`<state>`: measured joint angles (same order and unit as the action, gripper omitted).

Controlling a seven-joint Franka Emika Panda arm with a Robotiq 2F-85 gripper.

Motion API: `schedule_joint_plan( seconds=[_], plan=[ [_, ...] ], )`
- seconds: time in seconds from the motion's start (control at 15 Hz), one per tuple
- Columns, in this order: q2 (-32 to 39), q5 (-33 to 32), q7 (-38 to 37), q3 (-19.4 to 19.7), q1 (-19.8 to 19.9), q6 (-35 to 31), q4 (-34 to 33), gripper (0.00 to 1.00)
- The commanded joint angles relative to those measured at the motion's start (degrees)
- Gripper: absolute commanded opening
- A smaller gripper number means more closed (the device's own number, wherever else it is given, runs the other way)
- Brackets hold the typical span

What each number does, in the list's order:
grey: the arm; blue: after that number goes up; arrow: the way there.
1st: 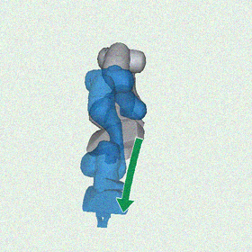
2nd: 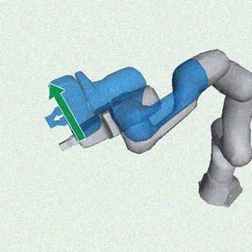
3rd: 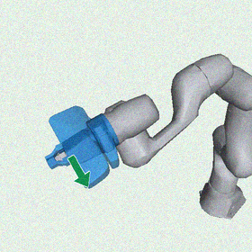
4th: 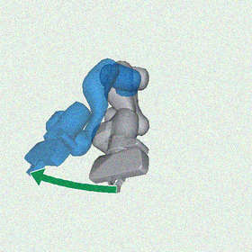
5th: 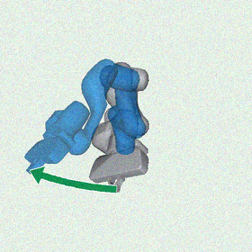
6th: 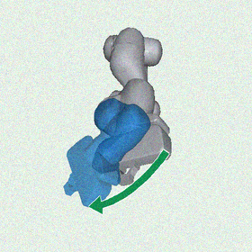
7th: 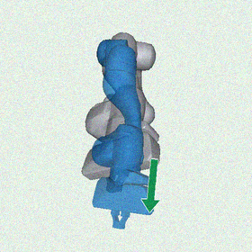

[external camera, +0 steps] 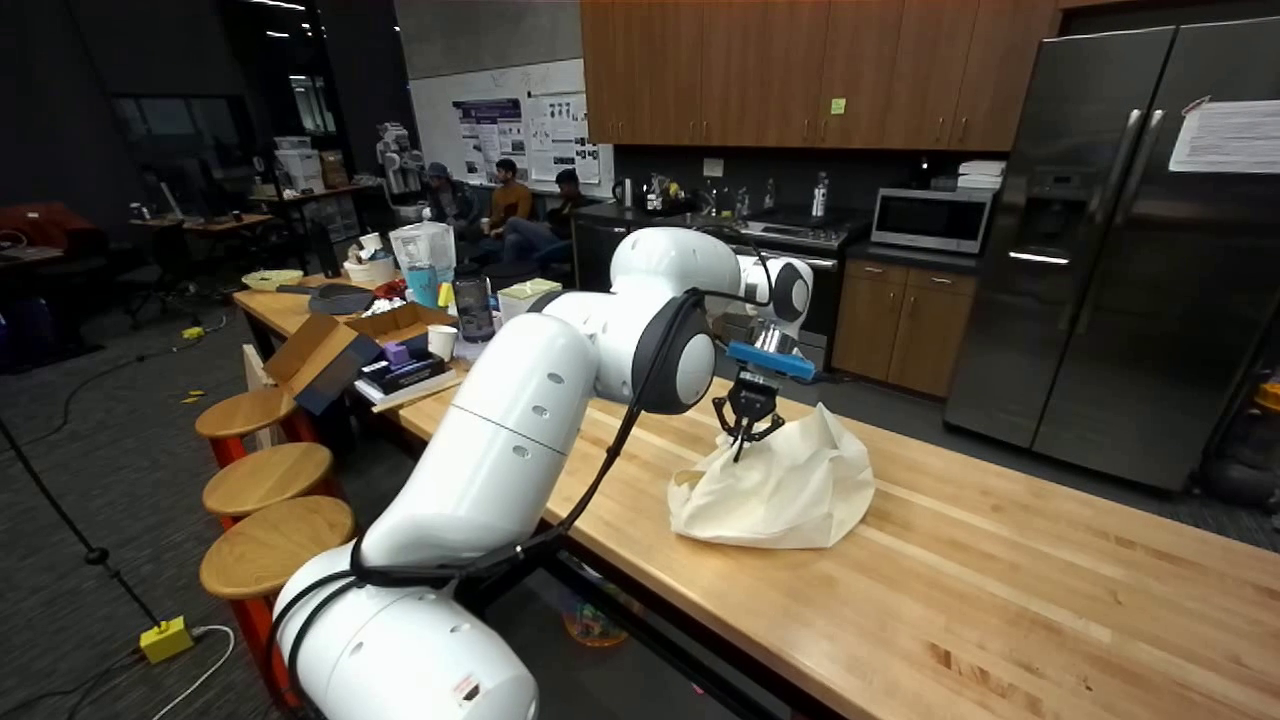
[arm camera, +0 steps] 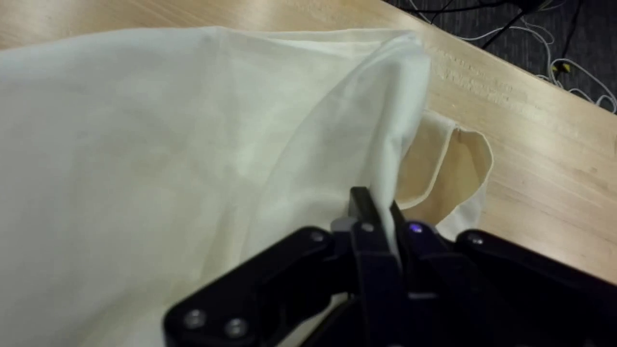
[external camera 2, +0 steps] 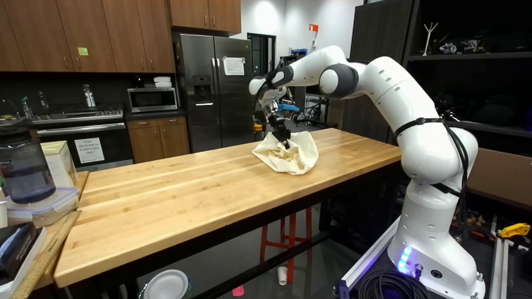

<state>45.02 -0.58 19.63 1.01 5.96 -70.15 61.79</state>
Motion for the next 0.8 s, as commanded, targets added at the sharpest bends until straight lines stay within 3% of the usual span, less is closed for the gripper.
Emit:
schedule_joint_plan(
  seconds=[0.0, 0.73],
  plan=[
    [-2.70, 1.08, -0.26, -0.50, 2.49, -0.19, 3.38, 0.01],
    [-1.12, 10.47, -5.40, 0.35, 9.78, -1.06, -0.88, 0.01]
  ],
)
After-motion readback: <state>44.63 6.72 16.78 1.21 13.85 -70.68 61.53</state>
